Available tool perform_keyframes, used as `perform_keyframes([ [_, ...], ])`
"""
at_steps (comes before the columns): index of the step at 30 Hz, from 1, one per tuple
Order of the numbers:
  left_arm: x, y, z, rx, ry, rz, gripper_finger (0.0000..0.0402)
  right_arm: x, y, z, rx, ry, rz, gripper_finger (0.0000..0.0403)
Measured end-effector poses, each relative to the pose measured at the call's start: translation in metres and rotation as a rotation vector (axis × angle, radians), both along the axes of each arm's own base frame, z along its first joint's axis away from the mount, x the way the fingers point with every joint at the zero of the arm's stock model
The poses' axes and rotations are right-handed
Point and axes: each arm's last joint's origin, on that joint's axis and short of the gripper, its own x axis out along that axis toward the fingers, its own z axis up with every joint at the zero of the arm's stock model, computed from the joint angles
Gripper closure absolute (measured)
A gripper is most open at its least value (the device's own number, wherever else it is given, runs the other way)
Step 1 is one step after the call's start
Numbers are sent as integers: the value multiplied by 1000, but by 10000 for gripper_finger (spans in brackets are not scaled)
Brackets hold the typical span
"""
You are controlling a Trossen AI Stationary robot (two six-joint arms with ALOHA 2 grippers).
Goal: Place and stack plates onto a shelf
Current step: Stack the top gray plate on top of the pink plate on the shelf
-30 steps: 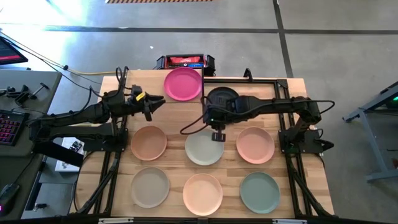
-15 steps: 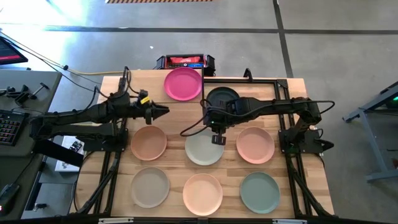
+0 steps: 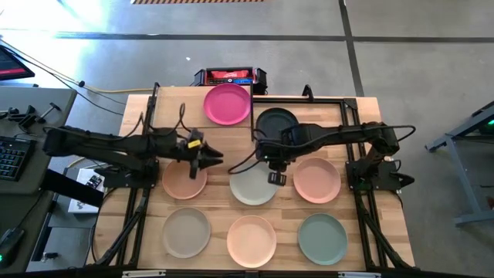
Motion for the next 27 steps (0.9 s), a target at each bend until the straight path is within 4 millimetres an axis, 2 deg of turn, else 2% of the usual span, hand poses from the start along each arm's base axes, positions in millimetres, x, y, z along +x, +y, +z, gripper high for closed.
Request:
perform_keyframes([
  [5,13,-9,-8,99,-6,-55,275,-3,13,-1,18,15,6,343],
  [11,22,-15,-15,205,16,-105,275,-5,27,-1,59,10,-84,343],
  [21,39,-17,1,474,163,-222,275,-10,46,-1,108,22,-229,343],
  [27,46,-18,-17,601,270,-301,275,-14,61,-1,124,10,-297,343],
])
